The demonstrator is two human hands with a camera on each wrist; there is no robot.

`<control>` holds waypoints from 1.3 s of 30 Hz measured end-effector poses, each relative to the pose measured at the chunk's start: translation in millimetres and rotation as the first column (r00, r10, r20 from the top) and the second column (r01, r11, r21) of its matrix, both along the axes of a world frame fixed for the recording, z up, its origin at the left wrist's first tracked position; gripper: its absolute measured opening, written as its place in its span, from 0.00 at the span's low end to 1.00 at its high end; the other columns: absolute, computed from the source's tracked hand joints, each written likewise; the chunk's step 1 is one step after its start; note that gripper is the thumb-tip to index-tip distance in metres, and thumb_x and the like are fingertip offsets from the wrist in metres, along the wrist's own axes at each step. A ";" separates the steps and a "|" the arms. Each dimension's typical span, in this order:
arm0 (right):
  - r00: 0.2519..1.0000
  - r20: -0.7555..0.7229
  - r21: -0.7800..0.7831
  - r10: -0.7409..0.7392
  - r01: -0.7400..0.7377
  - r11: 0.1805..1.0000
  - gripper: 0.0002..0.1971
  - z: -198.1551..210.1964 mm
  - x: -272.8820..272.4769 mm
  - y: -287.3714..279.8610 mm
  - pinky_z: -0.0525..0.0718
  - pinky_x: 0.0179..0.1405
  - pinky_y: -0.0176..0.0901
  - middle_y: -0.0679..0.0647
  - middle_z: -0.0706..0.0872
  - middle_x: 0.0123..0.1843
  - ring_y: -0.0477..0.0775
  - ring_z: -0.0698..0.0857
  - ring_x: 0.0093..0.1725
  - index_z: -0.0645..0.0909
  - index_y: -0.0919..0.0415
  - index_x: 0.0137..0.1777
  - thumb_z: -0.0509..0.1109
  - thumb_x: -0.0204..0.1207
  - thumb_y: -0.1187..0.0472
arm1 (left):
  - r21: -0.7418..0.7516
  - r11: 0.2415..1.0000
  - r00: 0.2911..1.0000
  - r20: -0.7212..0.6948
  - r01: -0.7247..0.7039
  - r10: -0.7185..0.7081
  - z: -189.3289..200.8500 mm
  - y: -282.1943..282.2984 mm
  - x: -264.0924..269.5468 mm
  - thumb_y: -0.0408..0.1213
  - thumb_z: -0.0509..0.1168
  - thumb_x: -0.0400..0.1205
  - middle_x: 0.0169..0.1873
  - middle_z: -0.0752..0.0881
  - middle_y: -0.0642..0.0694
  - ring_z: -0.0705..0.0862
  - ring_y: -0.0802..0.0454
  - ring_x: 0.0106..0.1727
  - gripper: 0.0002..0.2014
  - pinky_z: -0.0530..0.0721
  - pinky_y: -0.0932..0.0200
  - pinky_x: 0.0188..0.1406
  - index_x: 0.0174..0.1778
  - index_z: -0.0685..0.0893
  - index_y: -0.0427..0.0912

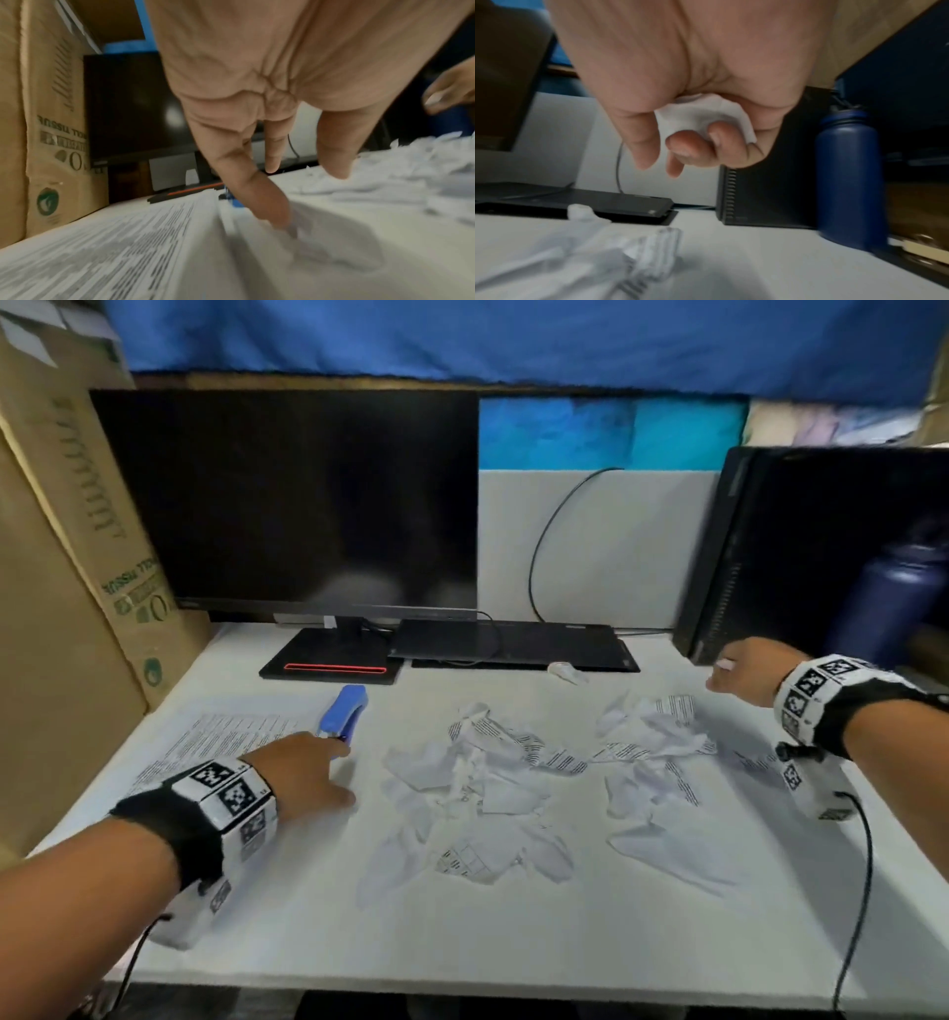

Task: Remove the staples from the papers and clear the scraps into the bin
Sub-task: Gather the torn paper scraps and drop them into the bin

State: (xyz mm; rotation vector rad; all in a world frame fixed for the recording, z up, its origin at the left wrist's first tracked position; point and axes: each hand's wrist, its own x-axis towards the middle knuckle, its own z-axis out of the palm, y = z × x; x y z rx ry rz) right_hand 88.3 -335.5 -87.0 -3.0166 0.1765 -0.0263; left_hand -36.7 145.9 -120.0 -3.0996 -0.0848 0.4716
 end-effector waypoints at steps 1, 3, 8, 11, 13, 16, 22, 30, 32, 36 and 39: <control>1.000 -0.009 -0.028 -0.004 0.004 1.000 0.08 -4.3 2.7 -8.1 0.80 0.46 0.44 0.58 0.86 0.48 0.62 0.84 0.50 0.82 0.57 0.39 0.74 0.74 0.54 | 0.037 0.999 0.999 -0.036 0.010 -0.009 -4.4 -3.6 5.8 0.54 0.67 0.80 0.64 0.81 0.47 0.83 0.49 0.59 0.30 0.80 0.59 0.57 0.79 0.70 0.54; 1.000 -0.021 -0.067 0.007 -0.008 0.998 0.06 -7.8 5.1 -14.6 0.82 0.46 0.44 0.57 0.87 0.49 0.61 0.85 0.49 0.84 0.56 0.41 0.73 0.73 0.54 | 0.053 0.999 0.998 -0.065 0.012 -0.008 -12.6 -7.9 13.7 0.49 0.67 0.79 0.59 0.83 0.51 0.83 0.52 0.55 0.25 0.82 0.59 0.56 0.74 0.75 0.53; 0.997 -0.051 -0.074 0.052 -0.055 0.996 0.21 -17.6 14.9 -3.9 0.80 0.64 0.44 0.51 0.85 0.67 0.56 0.83 0.66 0.83 0.51 0.66 0.75 0.74 0.48 | -0.005 0.999 0.997 -0.075 -0.033 0.032 -15.8 -13.8 25.1 0.36 0.65 0.81 0.57 0.84 0.52 0.84 0.53 0.55 0.23 0.82 0.62 0.54 0.73 0.75 0.52; 0.994 -0.091 -0.020 0.068 -0.070 0.997 0.28 -29.2 21.2 15.5 0.78 0.67 0.43 0.50 0.81 0.74 0.55 0.81 0.70 0.75 0.46 0.76 0.73 0.75 0.45 | -0.099 0.992 0.993 0.079 -0.082 0.090 -5.4 -13.8 39.8 0.32 0.61 0.84 0.59 0.84 0.48 0.83 0.50 0.54 0.21 0.81 0.61 0.50 0.72 0.79 0.50; 0.985 -0.151 -0.095 0.082 -0.097 0.991 0.27 -39.6 24.4 27.8 0.80 0.59 0.42 0.50 0.82 0.72 0.54 0.83 0.65 0.76 0.45 0.73 0.74 0.74 0.43 | -0.234 0.970 0.973 0.201 -0.061 0.110 4.9 -18.1 51.5 0.30 0.59 0.85 0.50 0.86 0.48 0.82 0.52 0.45 0.16 0.78 0.62 0.43 0.64 0.83 0.49; 0.979 -0.178 -0.214 0.103 -0.141 0.967 0.15 -52.7 33.2 34.1 0.79 0.48 0.39 0.50 0.86 0.61 0.52 0.84 0.53 0.83 0.46 0.56 0.75 0.72 0.43 | -0.280 0.960 0.967 0.240 -0.013 0.083 13.6 -36.9 62.1 0.40 0.55 0.89 0.42 0.83 0.51 0.80 0.56 0.36 0.11 0.77 0.62 0.34 0.58 0.82 0.48; 0.947 -0.228 -0.162 0.226 -0.266 0.950 0.06 -37.6 41.4 30.0 0.73 0.43 0.39 0.48 0.80 0.46 0.53 0.79 0.47 0.77 0.53 0.43 0.68 0.79 0.53 | -0.107 0.994 0.995 -0.094 0.023 -0.033 -5.4 -61.3 62.6 0.68 0.74 0.68 0.46 0.80 0.58 0.83 0.56 0.51 0.29 0.81 0.57 0.60 0.58 0.80 0.55; 0.927 0.245 0.257 0.284 -0.345 0.903 0.08 8.1 54.1 70.9 0.83 0.39 0.47 0.54 0.84 0.43 0.59 0.84 0.41 0.74 0.49 0.54 0.57 0.82 0.61 | -0.299 0.953 0.998 -0.009 0.055 -0.060 -28.0 -52.1 77.7 0.55 0.79 0.69 0.35 0.83 0.52 0.82 0.54 0.37 0.18 0.80 0.60 0.42 0.35 0.81 0.46; 0.926 0.139 0.198 0.351 -0.373 0.906 0.08 2.0 62.9 94.6 0.79 0.45 0.45 0.51 0.84 0.46 0.58 0.83 0.47 0.78 0.50 0.52 0.56 0.81 0.57 | -0.379 0.925 0.999 -0.018 0.021 -0.030 -23.9 -46.3 78.5 0.56 0.80 0.66 0.38 0.90 0.47 0.89 0.49 0.43 0.20 0.87 0.53 0.52 0.36 0.86 0.43; 0.923 -0.123 -0.118 0.365 -0.379 0.918 0.13 -21.7 82.0 135.7 0.84 0.52 0.45 0.54 0.87 0.52 0.60 0.85 0.54 0.85 0.53 0.50 0.58 0.79 0.55 | -0.528 0.849 1.000 0.021 0.005 0.007 -7.5 -32.0 77.5 0.62 0.79 0.65 0.36 0.91 0.51 0.88 0.57 0.39 0.22 0.87 0.57 0.49 0.37 0.88 0.45; 0.881 -0.335 -0.294 0.333 -0.434 0.852 0.19 -44.5 93.0 154.3 0.81 0.68 0.50 0.54 0.82 0.71 0.59 0.83 0.67 0.79 0.53 0.72 0.61 0.82 0.60 | -0.713 0.701 0.999 0.008 -0.022 0.040 2.9 -26.9 71.0 0.55 0.77 0.73 0.29 0.87 0.60 0.81 0.61 0.31 0.10 0.75 0.68 0.32 0.34 0.91 0.55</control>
